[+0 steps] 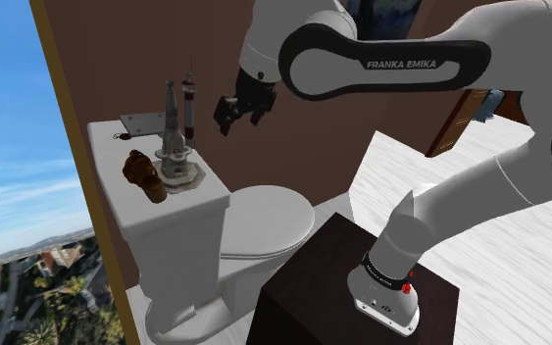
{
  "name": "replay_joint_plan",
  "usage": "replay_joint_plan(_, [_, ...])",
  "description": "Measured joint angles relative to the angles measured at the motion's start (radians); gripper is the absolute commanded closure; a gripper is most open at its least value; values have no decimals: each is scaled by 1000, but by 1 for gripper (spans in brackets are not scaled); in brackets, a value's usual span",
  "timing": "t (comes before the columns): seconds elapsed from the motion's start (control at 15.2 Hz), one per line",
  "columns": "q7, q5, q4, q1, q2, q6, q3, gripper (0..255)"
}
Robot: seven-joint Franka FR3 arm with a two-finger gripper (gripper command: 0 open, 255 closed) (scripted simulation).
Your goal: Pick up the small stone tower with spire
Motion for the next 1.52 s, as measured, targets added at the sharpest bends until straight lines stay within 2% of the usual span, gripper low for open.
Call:
replay_joint_plan(0.26, [174, -107, 98, -72, 119, 60, 136, 0])
replay_joint_plan(0.46, [315, -227, 183, -135, 223, 81, 244, 0])
replay_joint_plan(0.59, [431, -350, 275, -179, 329, 63, 333, 0])
replay_joint_plan(0.73, [546, -487, 360, -194, 439, 26, 405, 0])
replay_joint_plan(0.86, [592, -539, 369, -192, 473, 28, 418, 0])
replay_joint_plan(1.25, [651, -590, 318, -189, 499, 79, 422, 0])
replay_joint_plan(1.32, [653, -590, 313, -190, 497, 84, 421, 255])
replay_joint_plan(1.52, [655, -590, 309, -191, 496, 88, 421, 255])
